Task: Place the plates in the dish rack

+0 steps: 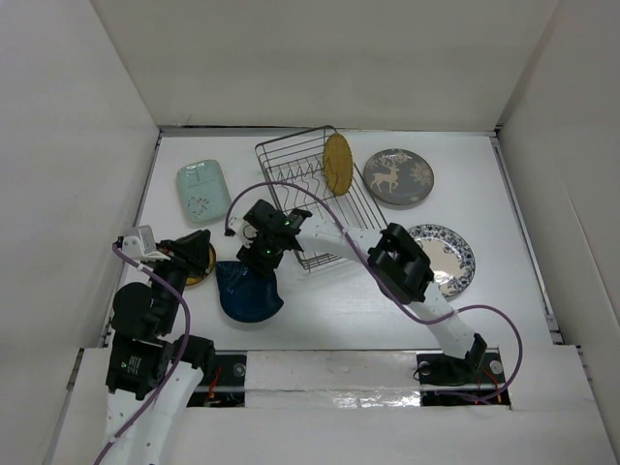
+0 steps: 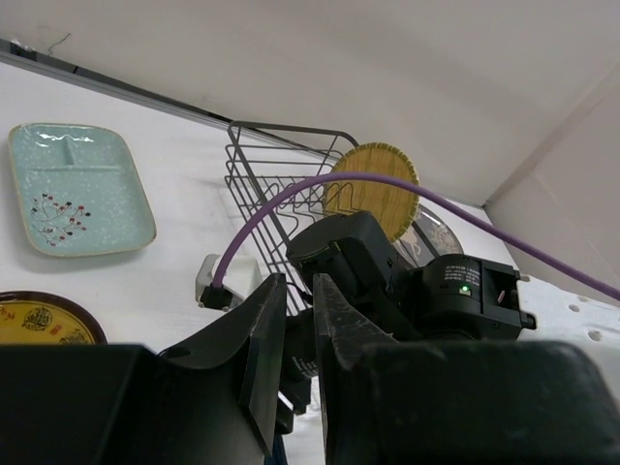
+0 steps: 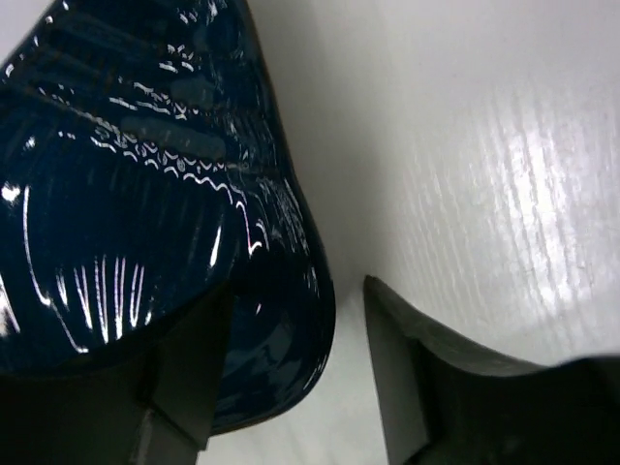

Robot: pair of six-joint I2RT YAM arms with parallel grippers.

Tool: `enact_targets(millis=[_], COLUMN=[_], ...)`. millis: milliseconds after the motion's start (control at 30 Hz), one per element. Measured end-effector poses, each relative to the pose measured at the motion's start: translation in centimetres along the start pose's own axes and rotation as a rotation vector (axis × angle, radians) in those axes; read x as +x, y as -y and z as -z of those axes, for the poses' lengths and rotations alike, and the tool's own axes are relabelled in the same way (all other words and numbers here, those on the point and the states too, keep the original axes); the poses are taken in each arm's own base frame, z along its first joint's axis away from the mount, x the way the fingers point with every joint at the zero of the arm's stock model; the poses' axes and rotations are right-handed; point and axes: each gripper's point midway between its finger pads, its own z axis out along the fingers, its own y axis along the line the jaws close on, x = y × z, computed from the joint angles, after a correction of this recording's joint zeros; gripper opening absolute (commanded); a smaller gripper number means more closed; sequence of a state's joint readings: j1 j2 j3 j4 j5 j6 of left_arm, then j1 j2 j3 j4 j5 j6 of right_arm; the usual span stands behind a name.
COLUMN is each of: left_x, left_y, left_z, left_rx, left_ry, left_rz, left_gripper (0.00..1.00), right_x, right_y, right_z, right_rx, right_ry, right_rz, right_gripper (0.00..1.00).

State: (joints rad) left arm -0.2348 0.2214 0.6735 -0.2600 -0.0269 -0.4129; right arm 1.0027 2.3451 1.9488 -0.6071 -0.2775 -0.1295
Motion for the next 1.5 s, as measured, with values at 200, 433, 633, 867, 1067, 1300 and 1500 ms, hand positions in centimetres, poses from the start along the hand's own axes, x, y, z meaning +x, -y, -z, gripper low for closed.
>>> enact_targets(millis=[200,433,633,867,1067,1300,1500], left_x=[-0.2,-0.2,-0.3,-0.5,-0.5,-0.5,-0.5], left_y=[0.1,0.1,0.1,0.2,0.1,0.1,0.1], left_z=[0.2,0.2,0.3,0.4,0.4,0.4,0.4], left_rx=[0.004,0.006,0.007,0.009,0.007,0.007,0.007], left_ry=[0.009,0.012,0.016,0.023,0.024,0.024,0.024], left_rz=[0.0,0.001,0.001,0.001,0.001,0.001,0.002], left_gripper=[0.16,0.17,0.19,0.26,0.29,0.3,0.3], right_x=[0.1,-0.3,0.0,-3.4,-8.4,-8.5,-8.3], right_y=[-1.2,-3.4,-3.8,-3.0,2.4,15.9,21.9], right_z=[-0.1,1.4,4.7,10.8,19.6,30.8,35.8], right_rx=[-0.079,-0.174,-0.137,-0.024,0.162,0.783,1.202], right_ry=[0.003,0.028,0.057,0.202,0.455,0.588,0.546], right_rz=[-0.015,-0.066,-0.059,-0.078,-0.182,-0.379,-0.43], right_gripper=[0.15,0.0,0.0,0.0,0.0,0.0,0.0])
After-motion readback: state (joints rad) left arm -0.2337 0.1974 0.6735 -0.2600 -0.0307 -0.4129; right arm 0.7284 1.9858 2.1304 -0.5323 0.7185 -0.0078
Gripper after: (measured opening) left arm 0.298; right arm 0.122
